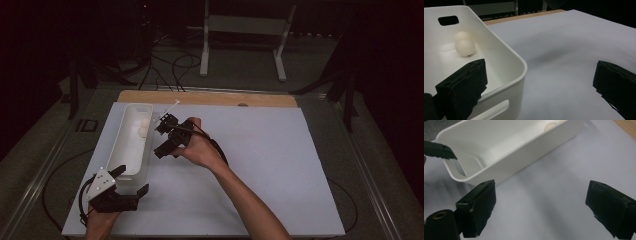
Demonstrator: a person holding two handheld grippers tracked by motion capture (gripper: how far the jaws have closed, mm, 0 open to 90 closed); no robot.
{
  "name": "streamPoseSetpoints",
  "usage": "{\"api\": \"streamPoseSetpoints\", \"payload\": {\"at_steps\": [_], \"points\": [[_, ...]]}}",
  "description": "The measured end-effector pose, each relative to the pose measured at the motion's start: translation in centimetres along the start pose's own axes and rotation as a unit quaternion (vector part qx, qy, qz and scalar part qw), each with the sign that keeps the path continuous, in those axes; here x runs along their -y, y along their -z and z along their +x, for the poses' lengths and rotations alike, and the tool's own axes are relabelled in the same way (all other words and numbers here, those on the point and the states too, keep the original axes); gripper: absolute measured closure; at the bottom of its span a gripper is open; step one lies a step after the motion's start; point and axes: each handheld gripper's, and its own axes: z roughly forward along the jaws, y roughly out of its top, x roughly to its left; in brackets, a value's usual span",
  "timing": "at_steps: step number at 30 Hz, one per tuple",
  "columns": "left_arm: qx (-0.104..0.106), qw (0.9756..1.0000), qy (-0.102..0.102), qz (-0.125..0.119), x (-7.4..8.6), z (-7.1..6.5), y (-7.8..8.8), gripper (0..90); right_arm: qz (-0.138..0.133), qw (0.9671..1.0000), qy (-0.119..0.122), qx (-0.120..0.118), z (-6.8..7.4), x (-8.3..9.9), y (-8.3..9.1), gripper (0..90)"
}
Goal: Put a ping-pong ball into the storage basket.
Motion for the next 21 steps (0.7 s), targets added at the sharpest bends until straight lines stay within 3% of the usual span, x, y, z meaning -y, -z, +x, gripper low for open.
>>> {"api": "streamPoseSetpoints", "payload": {"at_steps": [21], "points": [[-0.005, 1.0000, 0.000, -0.002, -0.1, -0.1, -0.1, 0.0, -0.015, 0.9995, -0.018, 0.019, -1.8, 5.1, 1.6, 9.5]]}}
